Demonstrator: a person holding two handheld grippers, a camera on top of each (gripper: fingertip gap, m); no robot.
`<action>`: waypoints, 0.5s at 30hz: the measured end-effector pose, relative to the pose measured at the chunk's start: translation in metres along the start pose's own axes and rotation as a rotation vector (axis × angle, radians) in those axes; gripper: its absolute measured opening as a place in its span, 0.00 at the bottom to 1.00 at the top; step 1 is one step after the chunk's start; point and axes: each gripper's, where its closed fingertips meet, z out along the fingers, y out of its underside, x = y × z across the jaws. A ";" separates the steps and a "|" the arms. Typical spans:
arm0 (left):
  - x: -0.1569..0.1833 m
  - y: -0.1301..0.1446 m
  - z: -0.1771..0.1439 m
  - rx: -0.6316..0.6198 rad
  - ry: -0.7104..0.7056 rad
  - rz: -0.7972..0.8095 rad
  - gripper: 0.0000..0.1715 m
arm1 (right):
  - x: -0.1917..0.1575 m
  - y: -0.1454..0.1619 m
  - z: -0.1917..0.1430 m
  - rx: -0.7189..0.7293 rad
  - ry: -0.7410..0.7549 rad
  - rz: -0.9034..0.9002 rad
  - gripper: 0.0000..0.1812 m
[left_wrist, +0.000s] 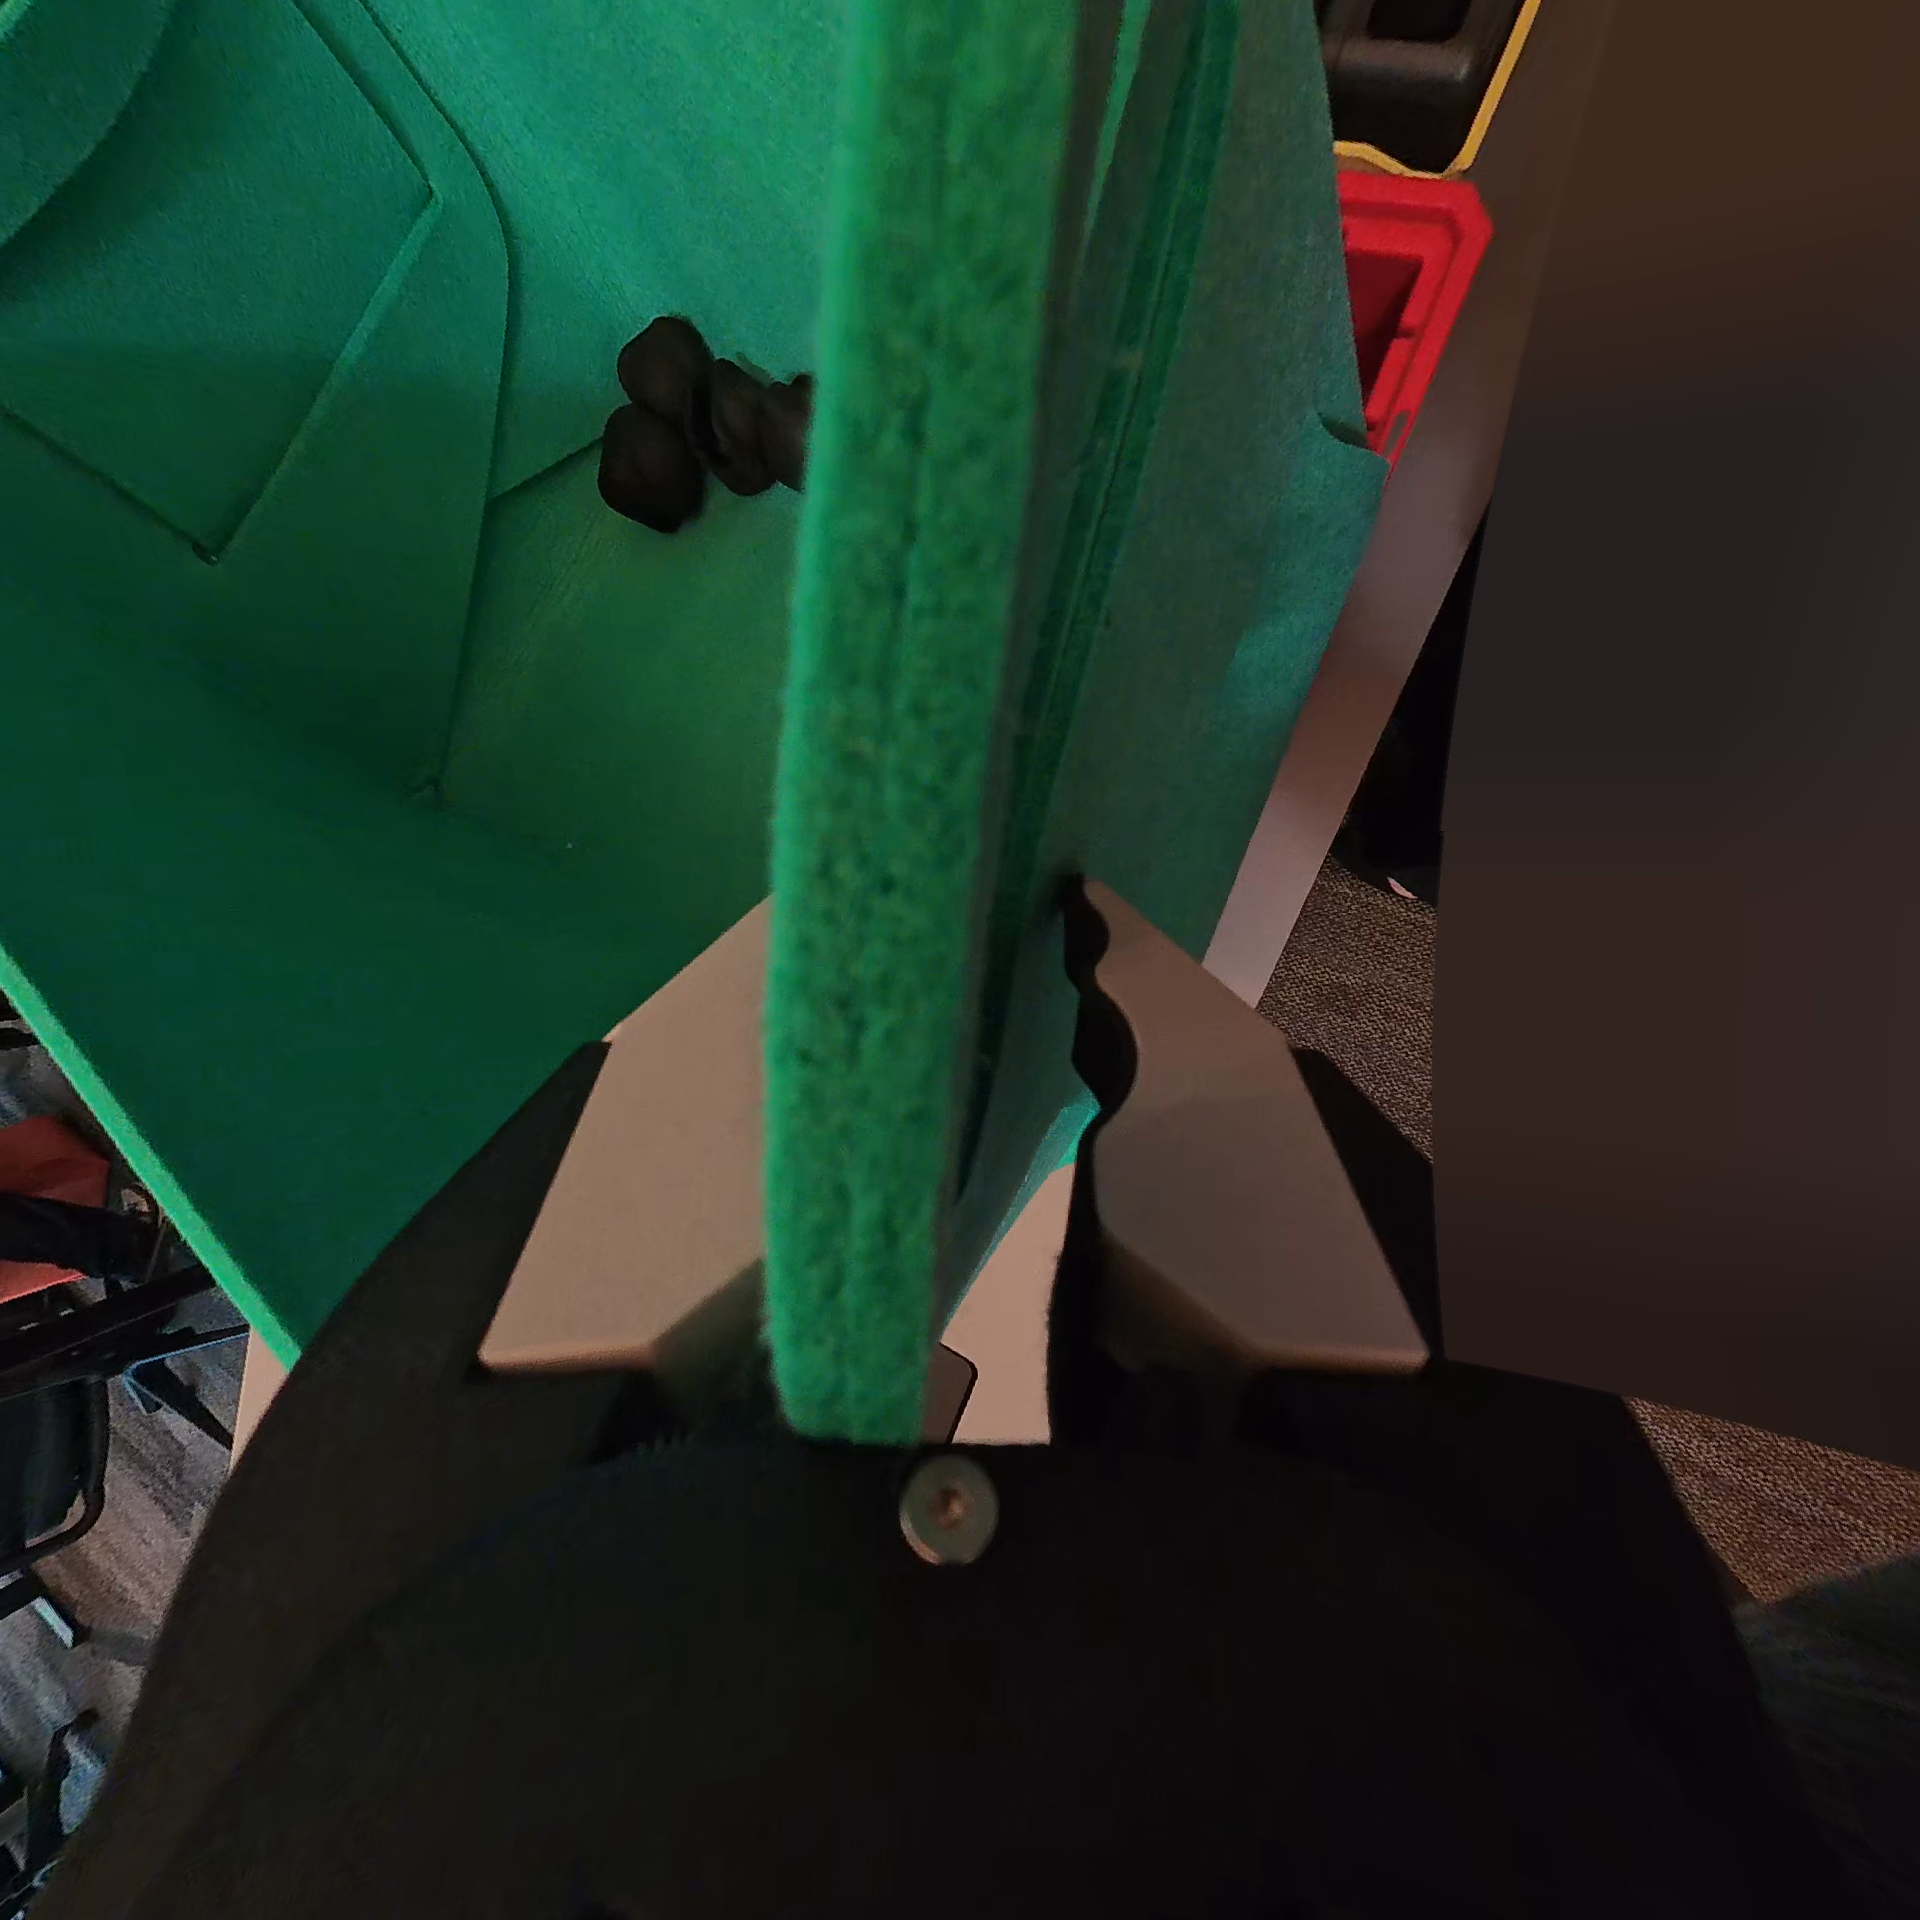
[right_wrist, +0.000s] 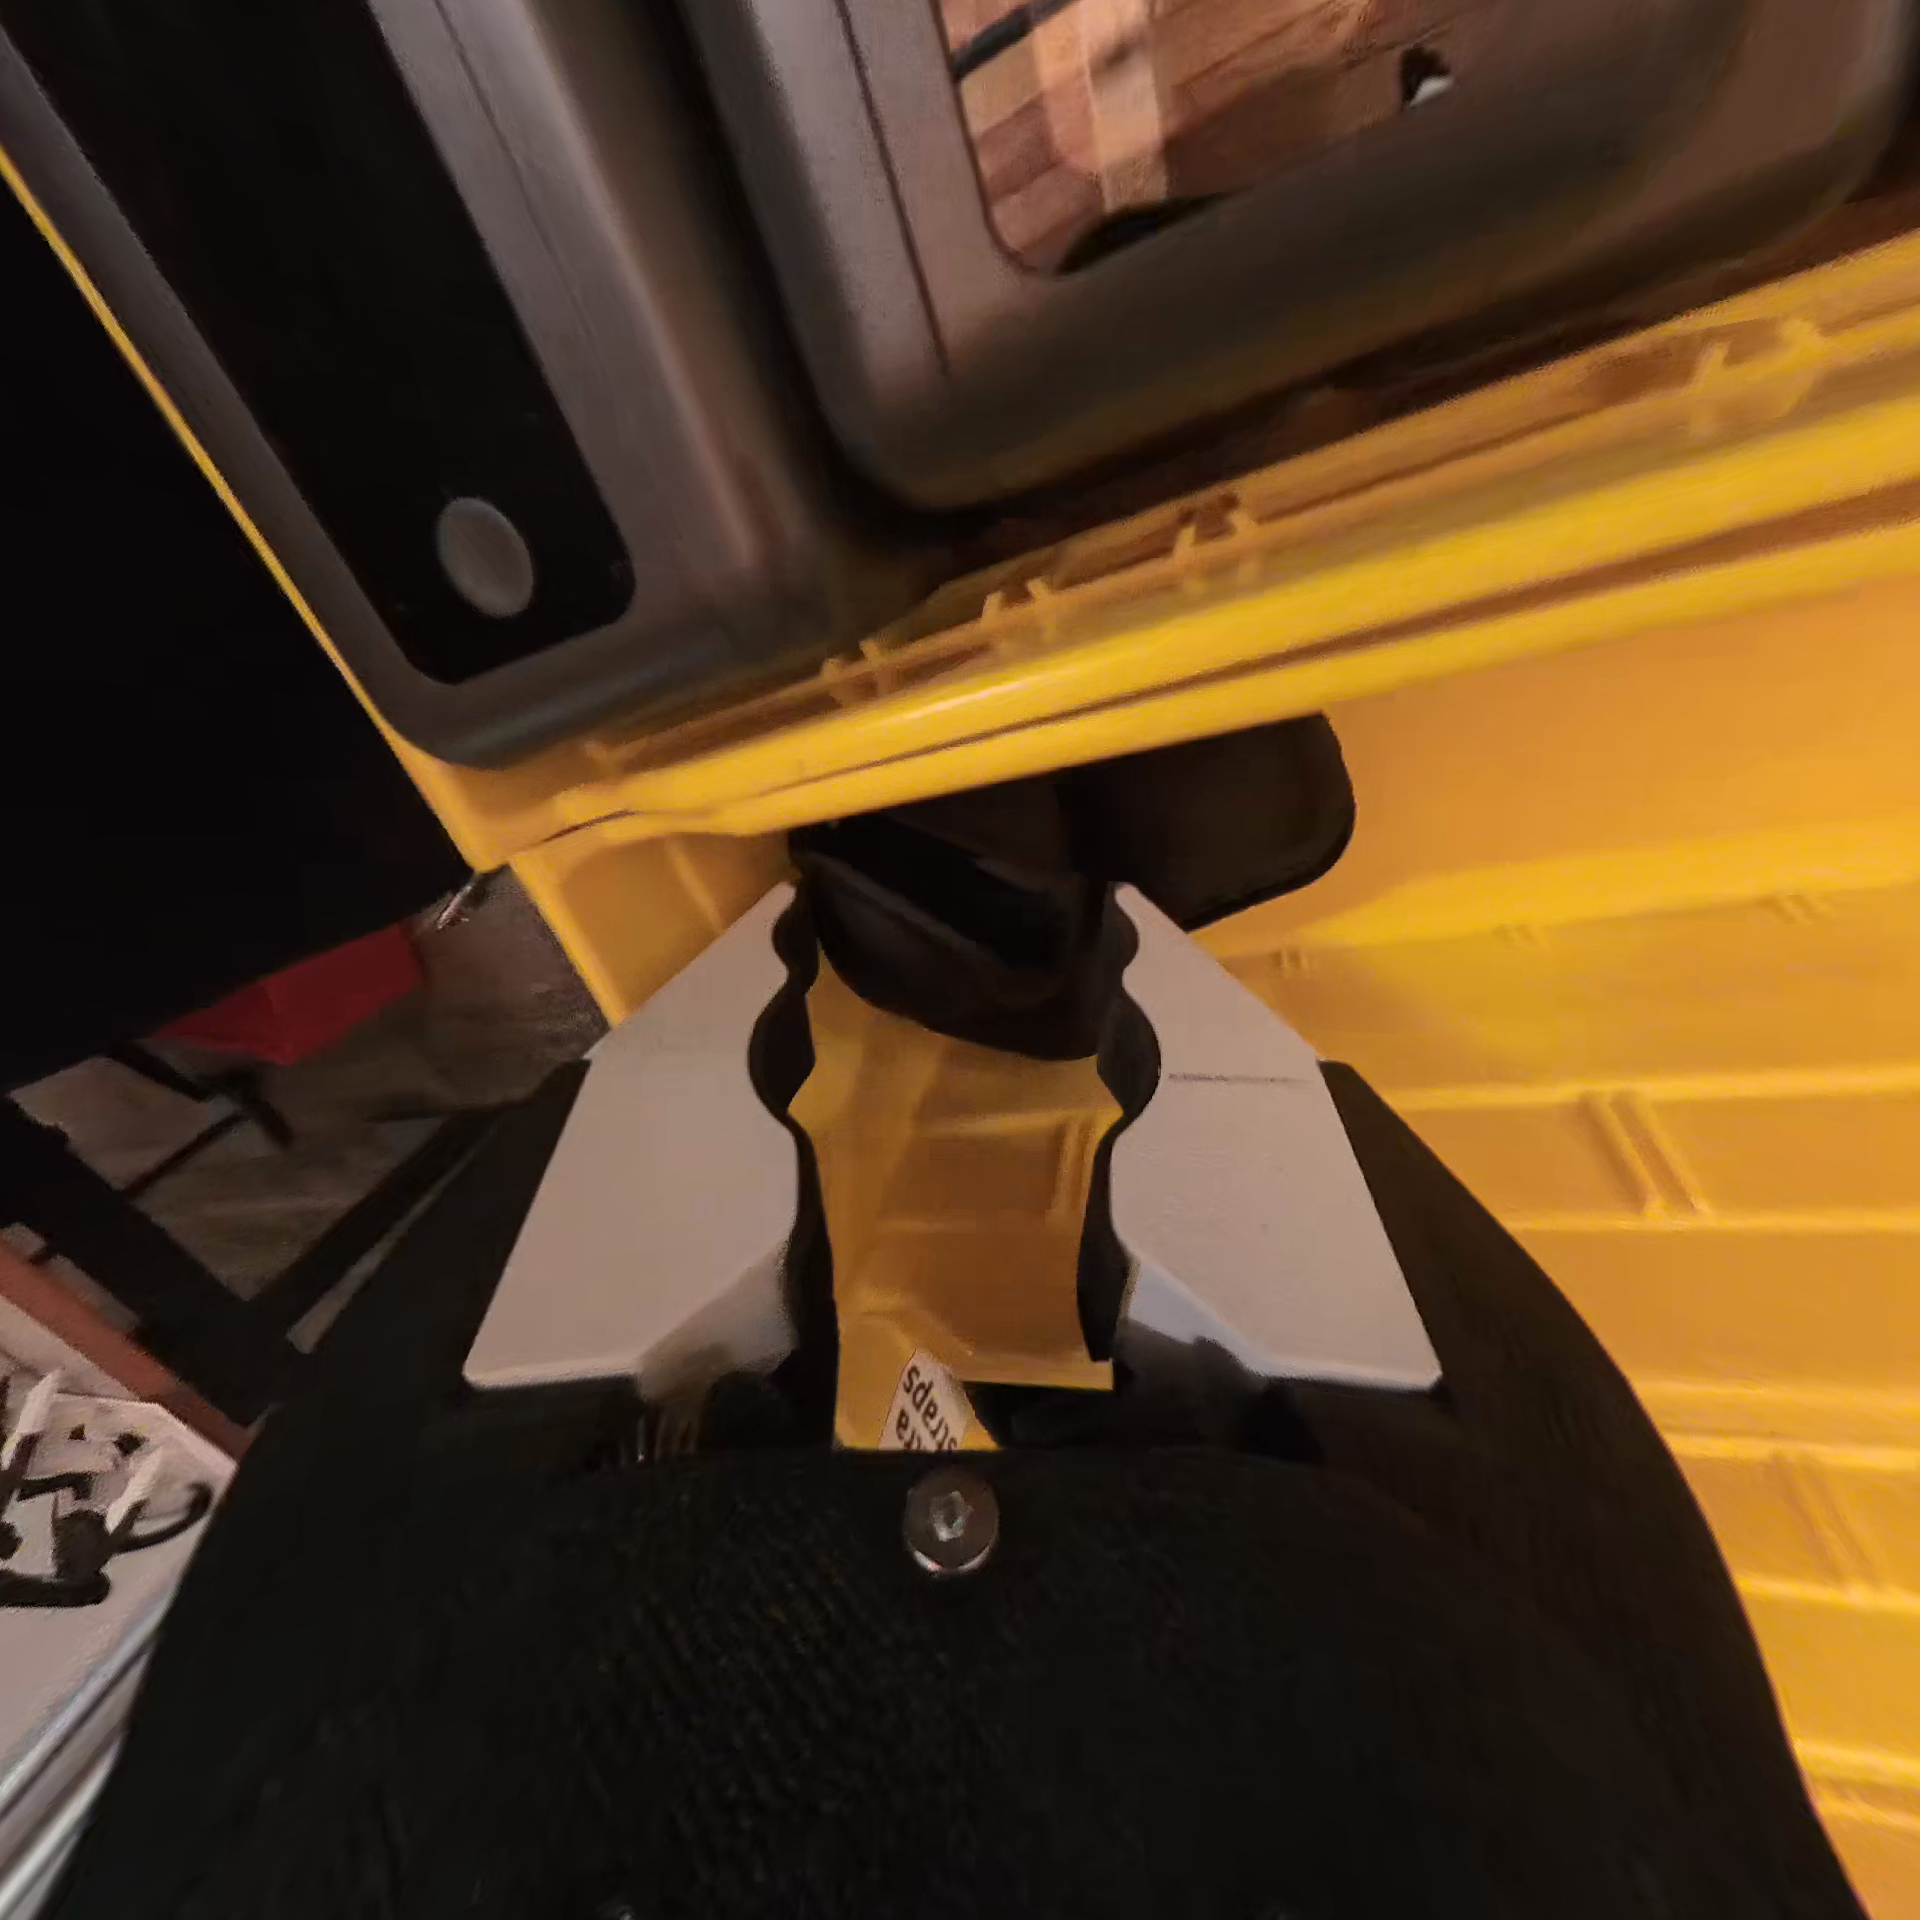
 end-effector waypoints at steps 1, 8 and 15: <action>0.000 0.000 0.000 0.000 0.000 0.000 0.25 | 0.000 0.000 0.001 -0.016 0.007 -0.010 0.29; 0.000 0.000 -0.006 0.000 -0.003 0.000 0.25 | 0.028 -0.007 -0.068 0.014 0.243 -0.029 0.27; -0.003 0.000 -0.005 0.001 -0.007 -0.007 0.25 | 0.002 -0.161 -0.298 0.820 0.673 -0.187 0.28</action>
